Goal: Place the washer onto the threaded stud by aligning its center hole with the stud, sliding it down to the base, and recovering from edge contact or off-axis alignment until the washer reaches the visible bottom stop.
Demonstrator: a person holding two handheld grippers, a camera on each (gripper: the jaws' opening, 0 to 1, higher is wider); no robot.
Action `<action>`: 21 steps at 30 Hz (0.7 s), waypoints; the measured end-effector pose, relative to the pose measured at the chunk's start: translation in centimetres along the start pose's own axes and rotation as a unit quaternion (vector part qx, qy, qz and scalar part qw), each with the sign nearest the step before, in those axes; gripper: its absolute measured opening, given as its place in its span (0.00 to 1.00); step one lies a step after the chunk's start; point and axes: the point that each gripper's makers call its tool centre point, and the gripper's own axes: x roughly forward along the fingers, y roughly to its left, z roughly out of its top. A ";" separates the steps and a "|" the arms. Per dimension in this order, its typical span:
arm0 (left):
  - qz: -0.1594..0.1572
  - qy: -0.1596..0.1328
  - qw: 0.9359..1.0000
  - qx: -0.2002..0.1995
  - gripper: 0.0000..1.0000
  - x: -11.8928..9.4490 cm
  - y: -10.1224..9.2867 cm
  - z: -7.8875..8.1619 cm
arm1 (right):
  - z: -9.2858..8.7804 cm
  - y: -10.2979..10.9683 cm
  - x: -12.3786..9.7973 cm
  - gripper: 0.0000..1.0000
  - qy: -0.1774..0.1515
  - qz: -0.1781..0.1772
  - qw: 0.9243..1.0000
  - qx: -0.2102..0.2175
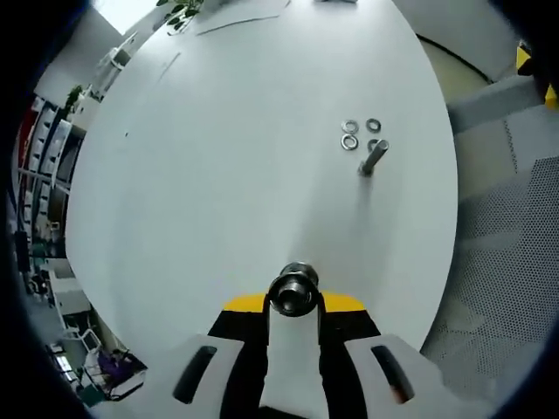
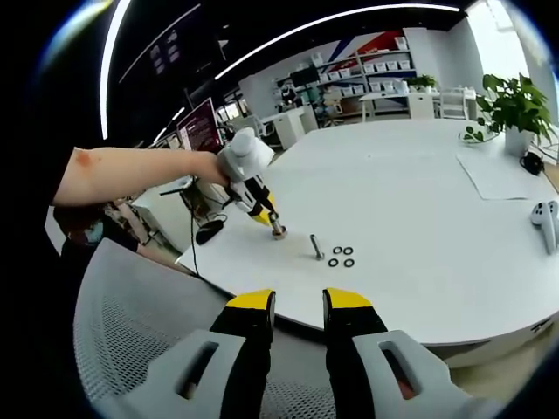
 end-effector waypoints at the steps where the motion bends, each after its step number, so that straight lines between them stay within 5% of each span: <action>1: -0.001 0.001 1.000 0.001 0.18 0.0 -0.1 0.0 | 0.0 0.0 0.0 0.25 0.000 0.000 1.000 0.000; 21: -0.020 0.034 0.999 0.003 0.18 2.0 -0.5 -0.4 | -0.1 -0.1 0.0 0.25 0.001 -0.004 1.000 0.004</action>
